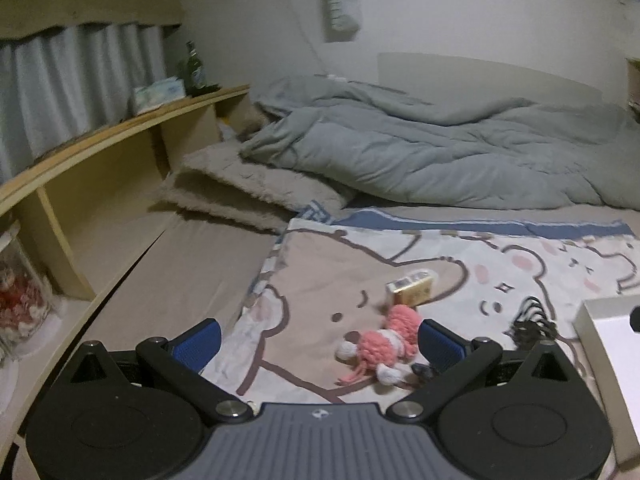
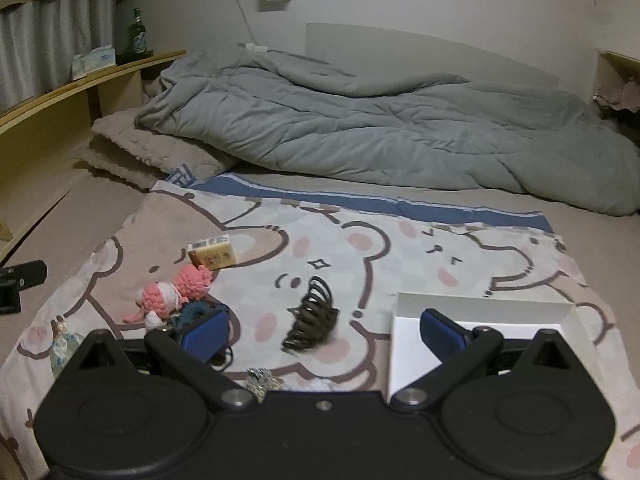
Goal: Organize objects
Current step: 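Grasp the blue floral pouch with the left tool while the right tool grasps the twisted cord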
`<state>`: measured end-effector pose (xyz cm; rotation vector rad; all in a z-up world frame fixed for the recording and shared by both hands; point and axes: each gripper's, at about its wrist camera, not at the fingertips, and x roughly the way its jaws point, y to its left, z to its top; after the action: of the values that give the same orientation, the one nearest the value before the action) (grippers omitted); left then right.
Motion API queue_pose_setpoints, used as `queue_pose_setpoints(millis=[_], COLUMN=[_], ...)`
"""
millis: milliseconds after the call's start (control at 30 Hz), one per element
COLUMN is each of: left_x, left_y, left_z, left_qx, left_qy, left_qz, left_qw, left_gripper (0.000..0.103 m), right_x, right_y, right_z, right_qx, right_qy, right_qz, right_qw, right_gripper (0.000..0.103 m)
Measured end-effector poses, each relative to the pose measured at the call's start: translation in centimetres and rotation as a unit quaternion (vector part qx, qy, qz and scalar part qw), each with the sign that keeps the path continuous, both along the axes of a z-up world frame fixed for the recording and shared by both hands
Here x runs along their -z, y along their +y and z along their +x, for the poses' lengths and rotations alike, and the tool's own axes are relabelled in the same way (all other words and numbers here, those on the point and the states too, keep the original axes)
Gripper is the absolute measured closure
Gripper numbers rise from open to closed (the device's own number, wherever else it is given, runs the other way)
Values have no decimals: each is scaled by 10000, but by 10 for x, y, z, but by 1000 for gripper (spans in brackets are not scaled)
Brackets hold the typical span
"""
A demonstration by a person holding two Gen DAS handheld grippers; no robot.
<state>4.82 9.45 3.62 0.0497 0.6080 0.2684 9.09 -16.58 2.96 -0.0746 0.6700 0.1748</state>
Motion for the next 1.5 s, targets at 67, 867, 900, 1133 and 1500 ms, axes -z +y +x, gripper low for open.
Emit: queue_pose_setpoints(millis=[67,867,900,1133,1500], left_x=[6,108,109,130,159], left_y=[12,89,89,85,97], left_z=[5,39,41,49,49], left_qx=[-152,-1355,-1384,-1789,-2356], left_qy=[28,1480,1496,1880,2281], left_qz=[-124,-1511,-1523,-1836,-2229], left_qw=[9998,9680,9671,9481,9180], left_gripper=[0,0,0,0,0], right_x=[4,100,105,120,138], right_y=[4,10,9,14,42], right_z=[6,54,55,59,61], right_qx=[-33,575,621,570,395], right_qy=[57,2040,2177,2619,2875], right_qz=[130,1499,1617,1958,1257], right_qw=[9999,9657,9605,9433,9487], right_gripper=[0,18,27,48,52])
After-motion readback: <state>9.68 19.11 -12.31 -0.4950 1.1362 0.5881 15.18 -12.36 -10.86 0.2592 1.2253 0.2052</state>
